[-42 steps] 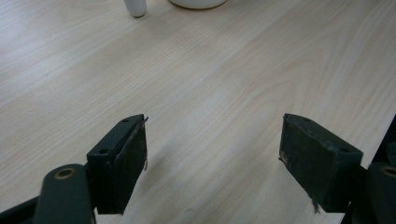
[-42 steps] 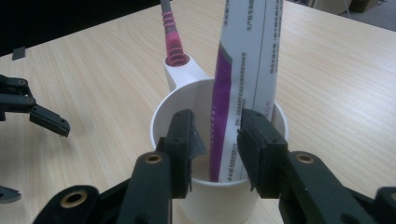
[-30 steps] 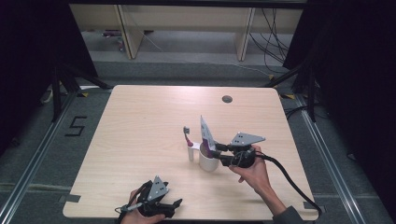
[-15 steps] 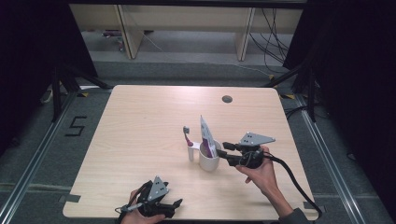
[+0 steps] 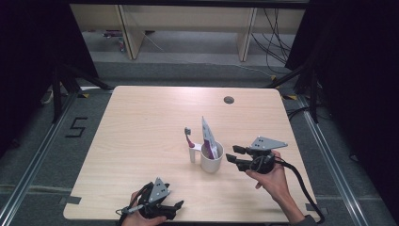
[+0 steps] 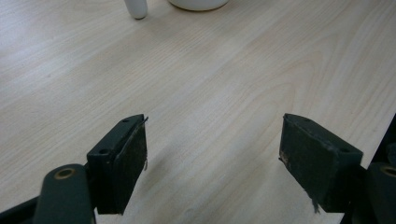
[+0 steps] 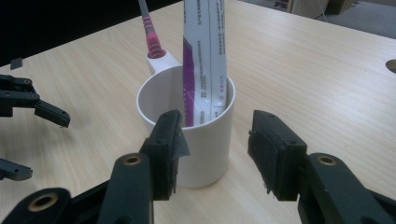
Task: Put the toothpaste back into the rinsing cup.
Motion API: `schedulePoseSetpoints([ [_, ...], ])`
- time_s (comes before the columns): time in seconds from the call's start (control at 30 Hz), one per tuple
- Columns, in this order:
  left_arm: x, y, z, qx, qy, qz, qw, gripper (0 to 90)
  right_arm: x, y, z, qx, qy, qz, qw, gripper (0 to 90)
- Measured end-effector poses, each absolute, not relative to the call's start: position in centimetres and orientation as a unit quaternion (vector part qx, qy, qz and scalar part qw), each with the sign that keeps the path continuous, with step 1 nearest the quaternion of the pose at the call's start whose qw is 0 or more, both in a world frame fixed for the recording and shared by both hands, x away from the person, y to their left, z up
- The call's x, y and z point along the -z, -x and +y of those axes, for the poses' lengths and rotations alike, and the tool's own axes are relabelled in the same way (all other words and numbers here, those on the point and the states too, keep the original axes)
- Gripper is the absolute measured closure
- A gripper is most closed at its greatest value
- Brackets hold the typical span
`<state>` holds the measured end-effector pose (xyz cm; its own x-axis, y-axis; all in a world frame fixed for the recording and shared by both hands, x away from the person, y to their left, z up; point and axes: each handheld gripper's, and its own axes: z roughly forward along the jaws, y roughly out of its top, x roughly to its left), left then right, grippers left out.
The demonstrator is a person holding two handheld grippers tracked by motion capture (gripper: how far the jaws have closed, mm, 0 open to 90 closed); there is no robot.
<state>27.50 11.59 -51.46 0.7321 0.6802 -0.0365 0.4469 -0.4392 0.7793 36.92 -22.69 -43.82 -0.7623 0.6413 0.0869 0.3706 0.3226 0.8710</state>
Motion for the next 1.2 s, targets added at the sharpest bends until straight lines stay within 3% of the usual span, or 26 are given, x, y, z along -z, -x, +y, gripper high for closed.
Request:
schedulePoseSetpoints([
  [0.27, 51.4, -27.5, 11.6, -0.143, -0.837, 0.336, 0.408, 23.0, 43.9, -36.0, -23.5, -0.499, -0.342, 0.787, 0.118, 49.1],
  [0.37, 51.4, -27.5, 11.6, -0.144, -0.835, 0.338, 0.409, 23.0, 44.0, -35.9, -24.0, -0.491, -0.328, 0.795, 0.141, 48.5],
  [0.47, 51.4, -27.5, 11.6, -0.145, -0.835, 0.337, 0.409, 23.0, 43.9, -35.5, -24.3, -0.491, -0.348, 0.79, 0.118, 47.5],
  [0.57, 51.3, -27.5, 11.7, -0.149, -0.84, 0.333, 0.401, 23.0, 43.9, -35.5, -24.9, -0.493, -0.343, 0.788, 0.138, 46.8],
  [1.0, 51.4, -27.7, 11.8, -0.151, -0.839, 0.333, 0.402, 23.0, 44.5, -34.3, -28.1, -0.487, -0.374, 0.78, 0.124, 43.2],
  [1.2, 51.3, -27.7, 11.9, -0.149, -0.84, 0.335, 0.399, 22.9, 45.0, -34.1, -29.4, -0.485, -0.378, 0.776, 0.138, 40.5],
])
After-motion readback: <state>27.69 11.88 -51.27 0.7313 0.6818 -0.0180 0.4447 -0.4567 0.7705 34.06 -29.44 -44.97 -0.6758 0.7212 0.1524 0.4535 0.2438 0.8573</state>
